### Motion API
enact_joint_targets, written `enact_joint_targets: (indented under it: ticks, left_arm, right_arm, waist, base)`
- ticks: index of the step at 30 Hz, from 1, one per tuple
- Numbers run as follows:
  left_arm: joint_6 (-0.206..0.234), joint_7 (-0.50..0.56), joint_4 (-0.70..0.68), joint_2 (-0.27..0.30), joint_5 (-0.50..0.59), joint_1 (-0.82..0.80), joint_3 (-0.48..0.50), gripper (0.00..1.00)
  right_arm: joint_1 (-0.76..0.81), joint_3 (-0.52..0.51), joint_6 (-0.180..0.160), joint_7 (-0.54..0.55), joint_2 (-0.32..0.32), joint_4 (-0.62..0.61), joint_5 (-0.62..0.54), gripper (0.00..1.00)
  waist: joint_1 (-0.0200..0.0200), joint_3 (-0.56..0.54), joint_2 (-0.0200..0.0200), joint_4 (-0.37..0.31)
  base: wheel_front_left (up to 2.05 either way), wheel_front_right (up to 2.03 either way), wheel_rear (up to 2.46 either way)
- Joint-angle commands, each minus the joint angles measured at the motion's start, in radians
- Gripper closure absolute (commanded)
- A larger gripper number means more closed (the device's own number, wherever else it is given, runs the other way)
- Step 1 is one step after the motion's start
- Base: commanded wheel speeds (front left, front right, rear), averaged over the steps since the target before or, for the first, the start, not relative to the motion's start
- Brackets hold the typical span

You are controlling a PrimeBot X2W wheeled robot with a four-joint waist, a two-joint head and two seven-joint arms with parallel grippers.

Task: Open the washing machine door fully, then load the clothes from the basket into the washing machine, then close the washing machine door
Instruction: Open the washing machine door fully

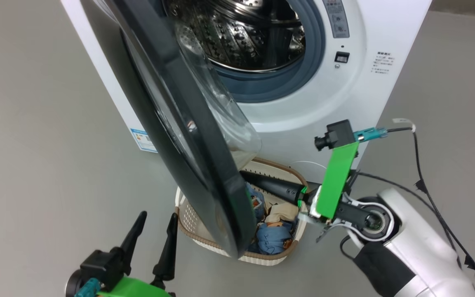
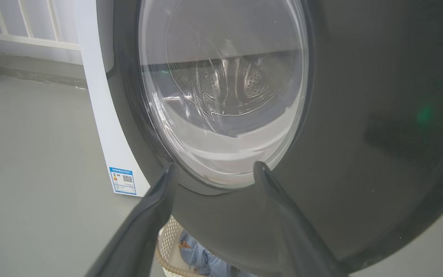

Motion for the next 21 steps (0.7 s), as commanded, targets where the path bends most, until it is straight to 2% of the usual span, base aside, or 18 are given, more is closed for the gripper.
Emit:
enact_joint_targets:
  ticks: [1,10,12,13,14,21]
  left_arm:
    - [-0.002,-0.006,-0.026,0.012,0.01,0.0,0.038,0.0]
    - [-0.002,-0.006,-0.022,0.012,0.013,0.01,0.047,0.0]
    - [-0.002,-0.006,-0.02,0.012,0.015,0.011,0.048,0.0]
    - [-0.002,-0.006,-0.018,0.013,0.019,0.013,0.045,0.0]
    - [-0.002,-0.006,-0.015,0.016,0.021,0.014,0.044,0.0]
    - [-0.002,-0.006,-0.013,0.032,0.026,0.033,0.059,0.0]
  right_arm:
    - [0.017,0.021,0.003,0.005,0.035,-0.036,0.002,1.0]
    - [0.031,0.029,0.003,-0.013,0.054,-0.025,-0.012,1.0]
    - [0.036,0.027,0.003,-0.034,0.049,-0.018,-0.026,0.59]
    - [0.04,0.026,0.003,-0.046,0.047,-0.015,-0.033,0.44]
    - [0.044,0.026,0.003,-0.059,0.044,-0.012,-0.039,0.0]
    - [0.107,0.016,0.003,-0.133,0.005,0.005,-0.049,0.0]
  waist:
    - [0.0,-0.011,0.0,0.007]
    - [0.0,-0.028,0.0,0.005]
    - [0.0,-0.035,0.0,-0.001]
    - [0.0,-0.039,0.0,-0.005]
    - [0.0,-0.042,0.0,-0.01]
    - [0.0,-0.068,0.0,-0.056]
  base:
    - [0.0,0.0,0.0]
    - [0.0,0.0,0.0]
    - [0.0,0.0,0.0]
    - [0.0,0.0,0.0]
    - [0.0,0.0,0.0]
    - [0.0,0.0,0.0]
